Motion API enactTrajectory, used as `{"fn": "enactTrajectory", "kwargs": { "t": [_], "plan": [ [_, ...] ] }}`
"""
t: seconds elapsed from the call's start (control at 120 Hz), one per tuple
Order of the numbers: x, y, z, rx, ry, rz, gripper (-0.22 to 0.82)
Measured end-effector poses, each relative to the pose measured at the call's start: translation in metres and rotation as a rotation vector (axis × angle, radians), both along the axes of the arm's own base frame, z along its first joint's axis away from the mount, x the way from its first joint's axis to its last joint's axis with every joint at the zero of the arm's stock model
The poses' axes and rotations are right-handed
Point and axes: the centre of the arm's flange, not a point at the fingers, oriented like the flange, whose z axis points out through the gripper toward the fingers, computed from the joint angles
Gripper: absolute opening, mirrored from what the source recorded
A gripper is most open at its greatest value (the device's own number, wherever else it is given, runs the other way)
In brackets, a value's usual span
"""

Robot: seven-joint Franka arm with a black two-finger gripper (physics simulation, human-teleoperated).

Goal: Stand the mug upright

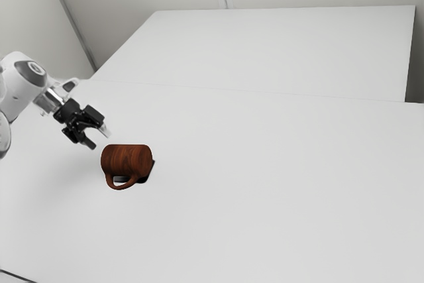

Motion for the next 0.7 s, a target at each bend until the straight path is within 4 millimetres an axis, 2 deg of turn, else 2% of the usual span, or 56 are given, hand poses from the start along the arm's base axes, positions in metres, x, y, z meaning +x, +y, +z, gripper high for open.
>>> {"fn": "enactTrajectory", "kwargs": {
  "t": [0.142,0.217,0.4,0.575,0.7],
  "plan": [
    [-0.009,0.014,-0.028,-0.107,-0.005,0.030,0.60],
    [-0.011,0.015,-0.040,-0.160,-0.013,0.037,0.60],
    [-0.008,0.006,-0.052,-0.267,-0.058,0.038,0.60],
    [-0.014,-0.004,-0.067,-0.359,-0.079,0.055,0.60],
    [-0.017,-0.008,-0.068,-0.398,-0.098,0.056,0.60]
  ]
}}
